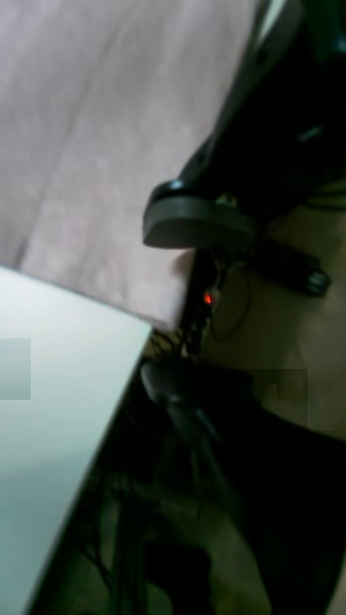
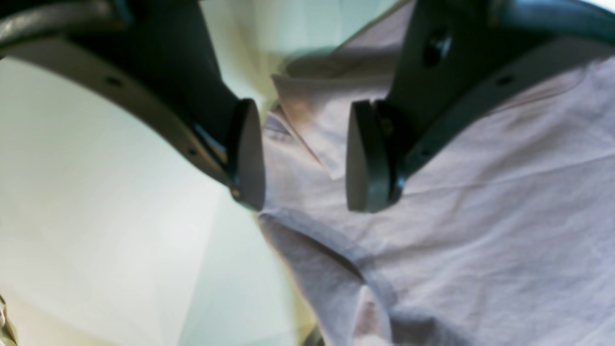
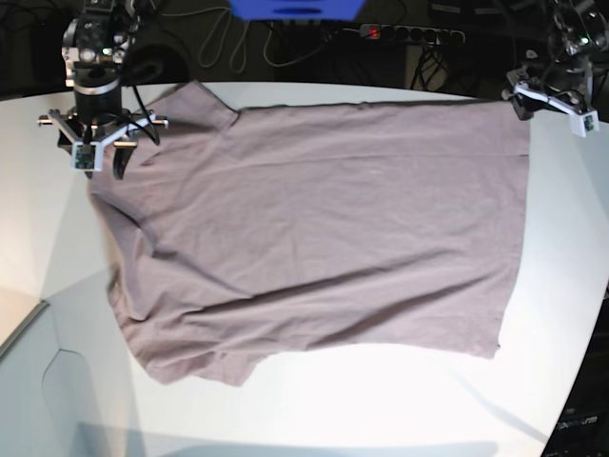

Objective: Layout the t-shirt on the table in an organized manner, then fold the t-shirt properly
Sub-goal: 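Grasp the shirt's shoulder corners with both grippers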

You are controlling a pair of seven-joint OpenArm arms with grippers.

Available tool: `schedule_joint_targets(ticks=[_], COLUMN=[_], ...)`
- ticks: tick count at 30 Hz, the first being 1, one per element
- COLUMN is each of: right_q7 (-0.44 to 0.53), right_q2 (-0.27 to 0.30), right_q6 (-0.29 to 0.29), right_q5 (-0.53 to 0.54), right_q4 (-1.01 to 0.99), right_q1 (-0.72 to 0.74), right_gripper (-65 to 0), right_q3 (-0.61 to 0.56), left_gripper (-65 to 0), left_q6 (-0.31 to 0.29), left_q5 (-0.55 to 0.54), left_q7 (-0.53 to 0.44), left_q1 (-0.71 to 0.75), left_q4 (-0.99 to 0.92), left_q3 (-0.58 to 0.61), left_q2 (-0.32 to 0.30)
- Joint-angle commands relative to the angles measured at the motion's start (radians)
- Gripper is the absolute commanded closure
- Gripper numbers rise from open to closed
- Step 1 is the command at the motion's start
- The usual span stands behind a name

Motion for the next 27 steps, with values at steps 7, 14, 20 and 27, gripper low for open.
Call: schedule_joint_targets(ticks=[7,14,20,27], right_q7=[0.021,0.020,0.020,0.020], right_q2=[0.003,0.003,0.003,0.003], right_q6=[0.001,0.001,0.001,0.001], right_q5=[0.005,0.005,0.005,0.005], right_q4=[0.012,0.012,0.012,0.012], right_q1=[-0.002,-0.002,-0.002,-0.002], right_gripper=[-28.0,-28.0,-28.0,-28.0], right_q3=[0.002,0.004,0.004,0.004], left_gripper=[-36.2,-36.2,-35.6,-23.5], left_q6=[-0.005,-0.005,-0.005,-0.005], left_q5=[0.006,0.006,0.006,0.006], left_q7=[-0.017,-0.017,-0.016,-0.014], left_q1=[-0.054,-0.079,-0.089,-0.089], left_q4=[-0.043,-0.115,-0.144,-0.144], left_q3=[-0.005,-0.005,-0.003,-0.003], left_q2=[-0.013,-0.014,-0.014,-0.014])
